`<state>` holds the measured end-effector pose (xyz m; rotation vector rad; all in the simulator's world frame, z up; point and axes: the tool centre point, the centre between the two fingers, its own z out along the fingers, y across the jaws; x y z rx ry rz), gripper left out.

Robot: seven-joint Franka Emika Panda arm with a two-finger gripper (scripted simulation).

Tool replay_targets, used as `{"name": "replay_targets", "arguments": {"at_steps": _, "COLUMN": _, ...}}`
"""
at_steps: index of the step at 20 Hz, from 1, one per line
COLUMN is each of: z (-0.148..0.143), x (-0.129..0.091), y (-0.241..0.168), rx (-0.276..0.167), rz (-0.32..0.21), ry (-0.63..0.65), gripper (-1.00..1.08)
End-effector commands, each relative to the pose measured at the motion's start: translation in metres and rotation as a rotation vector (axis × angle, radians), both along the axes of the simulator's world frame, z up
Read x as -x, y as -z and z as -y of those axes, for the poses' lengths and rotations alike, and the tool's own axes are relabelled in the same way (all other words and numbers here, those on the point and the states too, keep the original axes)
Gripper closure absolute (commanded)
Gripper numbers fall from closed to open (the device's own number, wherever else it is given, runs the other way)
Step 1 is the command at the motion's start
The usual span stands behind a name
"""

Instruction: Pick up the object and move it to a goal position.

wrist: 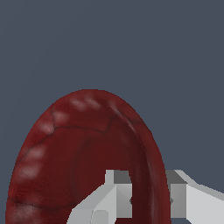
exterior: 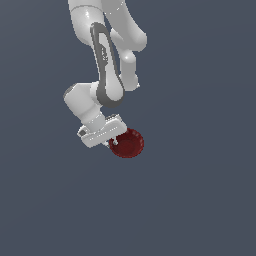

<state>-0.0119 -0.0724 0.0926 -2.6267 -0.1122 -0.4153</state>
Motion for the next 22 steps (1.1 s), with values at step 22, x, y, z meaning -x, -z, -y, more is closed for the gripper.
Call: {"name": "replay_targets", "arguments": {"at_steps": 22, "z": 0.109, "x": 0.092, "y": -0.054, "rx": -0.004, "rz": 0.003, "ry": 0.002, "gripper": 1.08}}
